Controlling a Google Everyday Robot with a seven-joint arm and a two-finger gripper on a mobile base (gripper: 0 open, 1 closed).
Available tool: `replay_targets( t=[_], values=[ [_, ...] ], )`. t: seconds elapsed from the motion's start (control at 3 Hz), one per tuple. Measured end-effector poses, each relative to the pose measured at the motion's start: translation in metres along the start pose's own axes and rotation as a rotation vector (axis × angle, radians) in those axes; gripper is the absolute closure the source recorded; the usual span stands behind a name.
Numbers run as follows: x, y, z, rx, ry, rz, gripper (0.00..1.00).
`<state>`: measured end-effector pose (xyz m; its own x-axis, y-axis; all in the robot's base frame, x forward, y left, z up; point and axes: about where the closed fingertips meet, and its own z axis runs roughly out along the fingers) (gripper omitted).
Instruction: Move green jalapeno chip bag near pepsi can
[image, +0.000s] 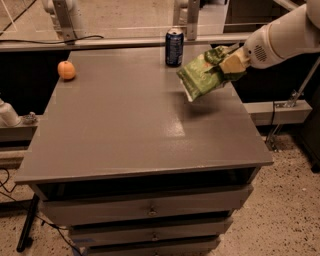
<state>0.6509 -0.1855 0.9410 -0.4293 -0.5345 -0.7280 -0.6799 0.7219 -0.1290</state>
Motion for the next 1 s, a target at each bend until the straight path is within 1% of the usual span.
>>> replay_targets(
  t=[0.33, 0.67, 1.0],
  values=[
    [-0.014, -0.046, 0.022, 0.089, -0.013, 0.048, 1.0],
    [-0.019, -0.089, 0.054, 0.166, 0.008, 0.109, 1.0],
    [-0.015, -0.125, 0.075, 0.232, 0.027, 0.166, 1.0]
  ],
)
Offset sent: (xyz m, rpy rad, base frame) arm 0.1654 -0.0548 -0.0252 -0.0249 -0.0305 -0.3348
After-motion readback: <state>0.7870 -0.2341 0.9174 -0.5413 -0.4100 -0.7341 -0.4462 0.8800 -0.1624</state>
